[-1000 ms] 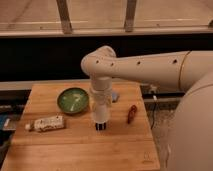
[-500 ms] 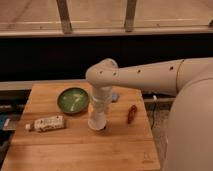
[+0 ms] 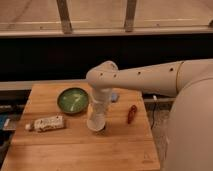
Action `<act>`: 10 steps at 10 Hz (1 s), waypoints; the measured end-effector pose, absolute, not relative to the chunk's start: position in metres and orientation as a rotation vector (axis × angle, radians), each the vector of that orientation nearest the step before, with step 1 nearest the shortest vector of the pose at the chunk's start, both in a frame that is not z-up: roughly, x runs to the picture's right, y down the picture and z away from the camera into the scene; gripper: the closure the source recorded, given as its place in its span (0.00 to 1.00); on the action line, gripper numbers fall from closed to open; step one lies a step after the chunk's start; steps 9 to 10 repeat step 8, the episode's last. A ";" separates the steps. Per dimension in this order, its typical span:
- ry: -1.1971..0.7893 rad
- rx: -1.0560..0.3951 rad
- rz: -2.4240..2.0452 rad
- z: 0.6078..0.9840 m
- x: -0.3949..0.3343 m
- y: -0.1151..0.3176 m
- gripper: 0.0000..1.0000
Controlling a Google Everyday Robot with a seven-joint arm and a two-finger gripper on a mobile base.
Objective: Place the ceramic cup over the eraser
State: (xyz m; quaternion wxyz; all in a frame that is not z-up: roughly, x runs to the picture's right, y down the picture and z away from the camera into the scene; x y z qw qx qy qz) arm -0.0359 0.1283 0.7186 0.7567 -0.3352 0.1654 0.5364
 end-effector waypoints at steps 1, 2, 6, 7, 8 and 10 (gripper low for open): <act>0.361 -0.731 1.169 0.719 -0.036 0.128 0.46; 0.361 -0.731 1.169 0.719 -0.036 0.128 0.36; 0.361 -0.731 1.170 0.719 -0.036 0.128 0.20; 0.361 -0.731 1.170 0.719 -0.036 0.128 0.20; 0.360 -0.731 1.170 0.718 -0.036 0.128 0.20; 0.360 -0.731 1.170 0.718 -0.036 0.128 0.20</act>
